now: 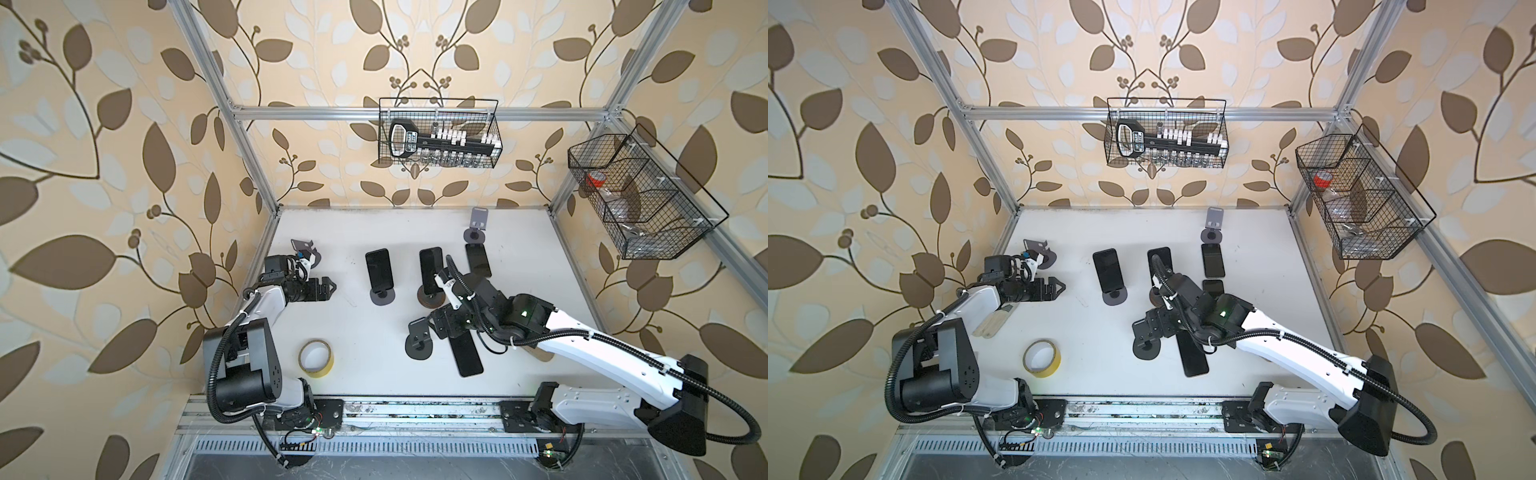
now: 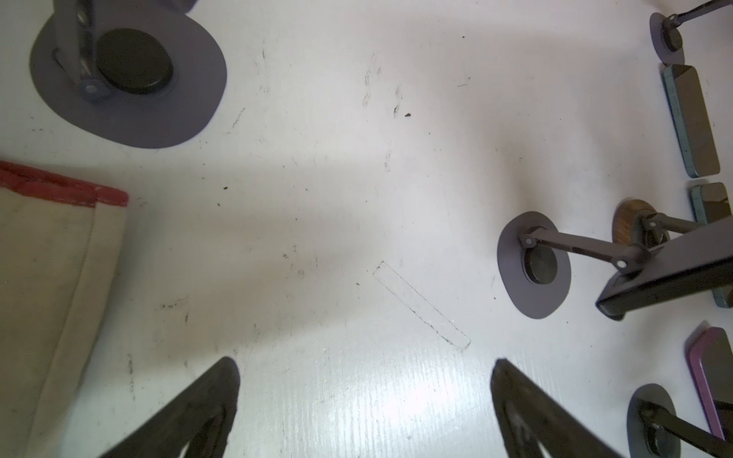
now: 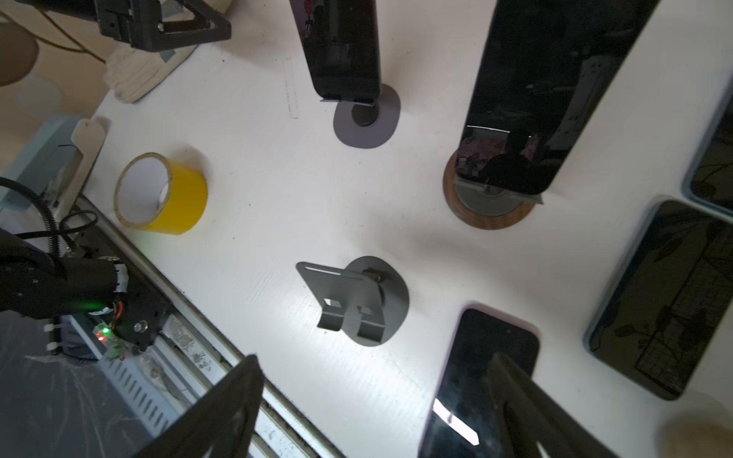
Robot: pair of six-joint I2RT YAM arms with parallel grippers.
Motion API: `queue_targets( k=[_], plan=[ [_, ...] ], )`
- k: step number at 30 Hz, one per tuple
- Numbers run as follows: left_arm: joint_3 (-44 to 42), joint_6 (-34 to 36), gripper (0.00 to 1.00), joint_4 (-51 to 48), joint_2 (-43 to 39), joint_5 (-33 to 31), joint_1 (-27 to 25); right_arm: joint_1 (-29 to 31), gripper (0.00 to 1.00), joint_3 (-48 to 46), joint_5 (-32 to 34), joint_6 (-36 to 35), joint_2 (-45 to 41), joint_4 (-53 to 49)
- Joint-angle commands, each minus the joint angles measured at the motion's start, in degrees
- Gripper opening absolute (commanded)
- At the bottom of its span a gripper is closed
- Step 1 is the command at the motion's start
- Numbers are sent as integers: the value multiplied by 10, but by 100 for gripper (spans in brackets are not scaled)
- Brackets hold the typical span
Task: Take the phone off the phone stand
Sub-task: 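Lower the right gripper onto the empty gray stand and close on it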
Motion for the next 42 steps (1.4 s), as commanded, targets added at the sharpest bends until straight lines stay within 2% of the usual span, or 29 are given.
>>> queue_targets(
  k=[1, 3, 7, 17, 22, 27, 32, 37, 42],
  plan=[
    [14, 1, 99, -6, 2, 2, 7, 29, 90, -8, 42, 78, 29, 32],
    [14, 2, 99, -6, 2, 2, 7, 46, 90, -4, 67, 107, 54, 31],
    [14, 2, 99, -7, 2, 3, 7, 64, 89, 12, 69, 124, 111, 20],
    [14, 3, 99, -7, 3, 7, 7, 105, 86, 70, 116, 132, 221, -13],
    [14, 3, 99, -7, 3, 7, 7, 107, 82, 82, 137, 135, 255, -24],
    [17, 2, 99, -9, 7, 3, 7, 106, 77, 87, 136, 141, 270, -28],
    [17, 1, 99, -10, 7, 3, 7, 103, 76, 86, 135, 129, 272, -24],
    [17, 1, 99, -10, 7, 4, 7, 84, 75, 76, 78, 95, 264, 2],
    [17, 1, 99, -10, 7, 4, 7, 73, 74, 75, 77, 80, 267, 4]
  ],
)
